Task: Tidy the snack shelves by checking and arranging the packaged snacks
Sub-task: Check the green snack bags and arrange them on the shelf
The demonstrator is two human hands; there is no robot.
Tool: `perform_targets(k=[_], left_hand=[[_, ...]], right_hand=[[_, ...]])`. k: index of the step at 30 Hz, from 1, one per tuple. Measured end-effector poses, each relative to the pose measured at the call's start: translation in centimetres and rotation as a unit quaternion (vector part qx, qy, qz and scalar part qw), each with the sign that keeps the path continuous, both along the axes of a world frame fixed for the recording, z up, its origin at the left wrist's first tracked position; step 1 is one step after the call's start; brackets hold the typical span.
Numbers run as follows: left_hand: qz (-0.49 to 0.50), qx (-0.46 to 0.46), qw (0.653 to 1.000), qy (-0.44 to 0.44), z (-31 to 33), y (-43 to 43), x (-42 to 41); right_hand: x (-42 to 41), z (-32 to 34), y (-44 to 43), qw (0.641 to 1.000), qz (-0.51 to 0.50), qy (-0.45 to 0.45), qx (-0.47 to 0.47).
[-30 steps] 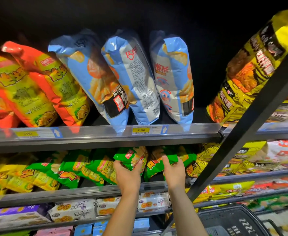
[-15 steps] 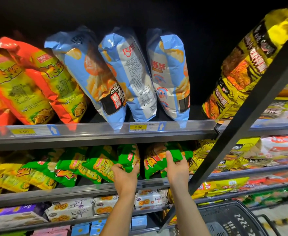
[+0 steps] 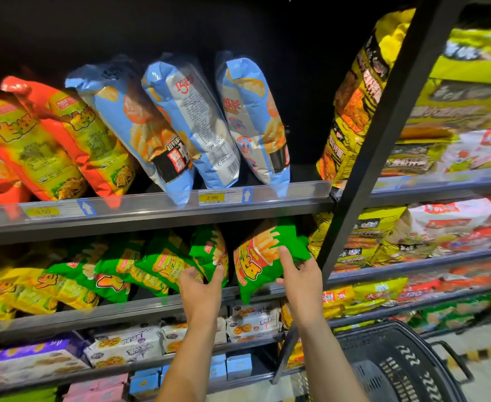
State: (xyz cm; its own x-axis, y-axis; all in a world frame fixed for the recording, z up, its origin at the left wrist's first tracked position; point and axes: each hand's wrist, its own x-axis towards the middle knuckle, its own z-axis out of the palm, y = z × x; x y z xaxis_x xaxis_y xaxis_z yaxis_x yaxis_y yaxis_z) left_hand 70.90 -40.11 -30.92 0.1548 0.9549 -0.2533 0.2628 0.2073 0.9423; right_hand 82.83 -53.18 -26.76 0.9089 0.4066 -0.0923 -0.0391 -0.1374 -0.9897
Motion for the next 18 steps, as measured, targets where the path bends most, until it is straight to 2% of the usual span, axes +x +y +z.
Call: perform_targets(k=[4, 6, 8, 13, 16, 18], left_hand=[[-0.03, 0.053, 0.998, -0.029, 2.5, -2.3, -1.5], [-0.071, 0.095, 0.992, -0.044, 3.9, -4.0, -2.3], [-0.133, 0.097, 0.985, -0.051, 5.1, -5.6, -3.1], [-0.271, 0.009, 0.962, -0.028, 6.4, -9.6, -5.1], [-0.319, -0.061, 0.944, -0.052, 7.2, -12.5, -6.6], [-0.334, -0.076, 0.938, -0.062, 7.4, -14.3, -7.4]], right_hand=[[-1.3, 1.2, -3.0, 0.998, 0.044, 0.023, 0.027], [-2.2, 2.2, -4.6, 0.996, 0.065, 0.043, 0.05], [-3.0, 3.1, -6.4, 0.992, 0.088, 0.064, 0.063], [-4.4, 3.9, -10.6, 0.986, 0.11, 0.104, 0.071], [-5.3, 3.9, -12.7, 0.982, 0.131, 0.123, 0.066], [-6.1, 3.7, -13.7, 0.98, 0.14, 0.131, 0.058]])
